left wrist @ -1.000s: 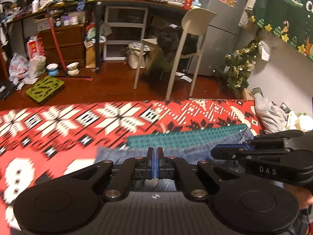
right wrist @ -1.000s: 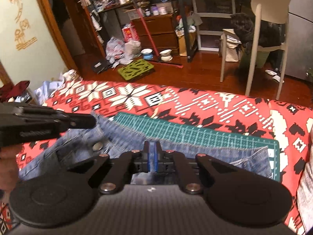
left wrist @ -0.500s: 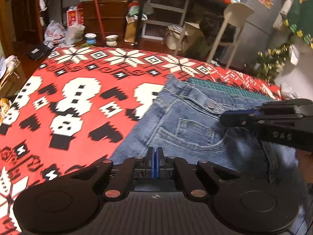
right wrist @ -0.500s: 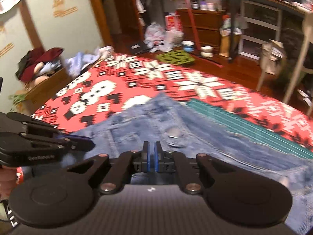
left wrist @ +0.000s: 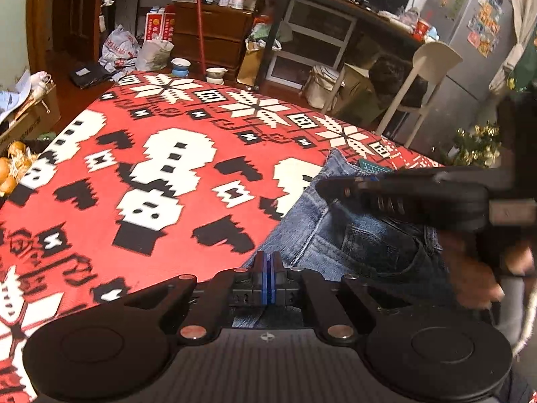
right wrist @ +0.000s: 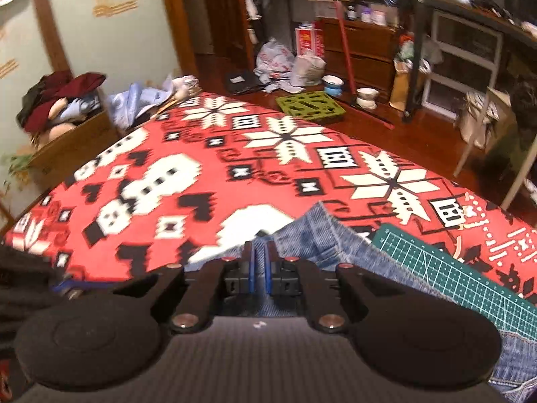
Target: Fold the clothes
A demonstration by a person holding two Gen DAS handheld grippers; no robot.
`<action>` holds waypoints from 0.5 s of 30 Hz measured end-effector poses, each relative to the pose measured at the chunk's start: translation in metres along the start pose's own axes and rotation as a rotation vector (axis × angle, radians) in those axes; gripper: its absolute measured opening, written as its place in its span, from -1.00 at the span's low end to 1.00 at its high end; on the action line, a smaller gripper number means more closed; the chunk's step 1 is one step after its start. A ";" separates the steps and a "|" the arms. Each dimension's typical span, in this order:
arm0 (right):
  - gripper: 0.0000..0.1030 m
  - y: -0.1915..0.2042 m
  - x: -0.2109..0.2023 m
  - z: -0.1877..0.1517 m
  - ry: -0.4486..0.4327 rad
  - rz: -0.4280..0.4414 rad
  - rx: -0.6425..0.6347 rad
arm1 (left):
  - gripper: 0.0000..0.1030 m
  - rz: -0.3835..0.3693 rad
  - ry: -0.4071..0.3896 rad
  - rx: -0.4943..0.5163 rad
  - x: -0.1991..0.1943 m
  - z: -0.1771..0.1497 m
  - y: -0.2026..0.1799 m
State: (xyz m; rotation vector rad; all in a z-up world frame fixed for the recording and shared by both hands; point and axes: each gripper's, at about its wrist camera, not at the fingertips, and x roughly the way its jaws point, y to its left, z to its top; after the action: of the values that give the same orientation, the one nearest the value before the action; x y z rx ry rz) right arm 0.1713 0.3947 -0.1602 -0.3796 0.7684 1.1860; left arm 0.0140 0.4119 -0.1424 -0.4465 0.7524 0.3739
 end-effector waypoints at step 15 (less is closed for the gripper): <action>-0.82 0.039 -0.017 -0.011 0.032 0.031 -0.142 | -0.93 0.024 -0.024 -0.028 -0.026 -0.022 0.021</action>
State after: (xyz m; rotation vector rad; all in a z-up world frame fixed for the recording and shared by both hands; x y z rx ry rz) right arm 0.1286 0.3901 -0.1513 -0.5063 0.7215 1.2702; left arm -0.0252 0.4141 -0.1430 -0.4587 0.7308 0.4116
